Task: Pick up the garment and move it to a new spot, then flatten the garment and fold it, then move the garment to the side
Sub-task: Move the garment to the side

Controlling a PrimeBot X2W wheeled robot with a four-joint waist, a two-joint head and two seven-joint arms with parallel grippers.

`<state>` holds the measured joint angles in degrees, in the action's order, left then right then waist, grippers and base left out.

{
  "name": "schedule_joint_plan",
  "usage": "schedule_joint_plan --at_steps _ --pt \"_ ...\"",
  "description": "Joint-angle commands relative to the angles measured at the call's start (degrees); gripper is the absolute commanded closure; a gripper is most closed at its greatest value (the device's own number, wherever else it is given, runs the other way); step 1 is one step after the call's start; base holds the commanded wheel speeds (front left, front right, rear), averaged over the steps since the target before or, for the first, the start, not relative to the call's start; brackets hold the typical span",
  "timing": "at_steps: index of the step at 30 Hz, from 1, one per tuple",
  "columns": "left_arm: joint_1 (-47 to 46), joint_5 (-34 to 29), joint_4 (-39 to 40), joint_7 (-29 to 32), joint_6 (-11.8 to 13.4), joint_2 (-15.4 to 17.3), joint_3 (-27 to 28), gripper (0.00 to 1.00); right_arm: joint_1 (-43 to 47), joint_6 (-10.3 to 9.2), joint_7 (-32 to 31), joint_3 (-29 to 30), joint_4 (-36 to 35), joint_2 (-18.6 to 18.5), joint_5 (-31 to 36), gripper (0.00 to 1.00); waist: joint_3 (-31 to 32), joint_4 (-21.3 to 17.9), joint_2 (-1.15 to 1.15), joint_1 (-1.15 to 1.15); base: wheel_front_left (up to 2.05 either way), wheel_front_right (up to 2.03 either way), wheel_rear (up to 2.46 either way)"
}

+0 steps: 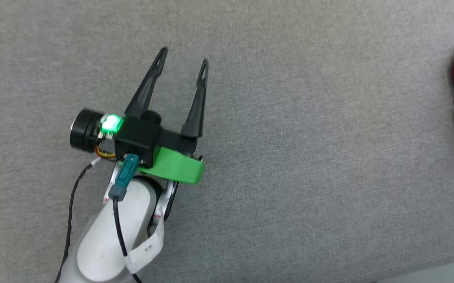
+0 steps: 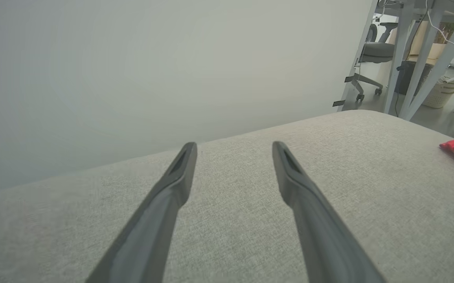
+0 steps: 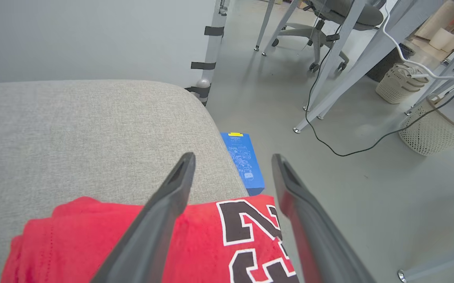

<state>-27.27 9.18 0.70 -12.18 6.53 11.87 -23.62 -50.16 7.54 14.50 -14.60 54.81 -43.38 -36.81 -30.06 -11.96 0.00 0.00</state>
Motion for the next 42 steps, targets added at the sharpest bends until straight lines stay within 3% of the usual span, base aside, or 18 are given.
schedule_joint_plan --at_steps 1,6,11,24,32,42 --pt "1.9 0.64 -0.34 -0.58 0.67 -0.05 0.52 0.0 3.12 -0.05 0.48 1.54 -2.57 1.21 1.06 0.0 5.95 1.91 0.0 0.0 0.0 0.0 0.0" --pt "6.87 2.51 -1.38 -1.2 2.02 0.37 1.96 0.0 12.76 -0.05 0.49 7.36 -12.87 5.25 6.38 0.0 11.03 3.08 0.0 0.0 0.0 0.0 0.0" --pt "11.45 4.21 -1.89 -1.52 3.39 0.83 3.45 0.0 22.99 -0.05 0.49 11.9 -23.06 11.77 10.7 0.0 15.04 4.24 0.0 0.0 0.0 0.0 0.0" --pt "19.22 7.8 -3.87 -2.05 5.55 1.76 6.86 0.0 39.59 -0.05 -2.0 10.78 -43.25 25.33 15.47 0.0 23.09 8.28 0.0 0.0 0.0 0.0 0.0" --pt "24.83 8.68 -4.04 -2.1 6.67 3.29 8.23 0.0 48.7 -0.05 -5.63 10.68 -52.57 30.62 17.24 0.0 26.65 8.76 0.0 0.0 0.0 0.0 0.0" --pt "29.08 9.79 -4.33 -2.23 7.09 3.94 8.77 0.0 55.49 -0.05 -9.55 12.13 -59.7 33.48 20.43 0.0 29.11 8.29 0.0 0.0 0.0 0.0 0.0"
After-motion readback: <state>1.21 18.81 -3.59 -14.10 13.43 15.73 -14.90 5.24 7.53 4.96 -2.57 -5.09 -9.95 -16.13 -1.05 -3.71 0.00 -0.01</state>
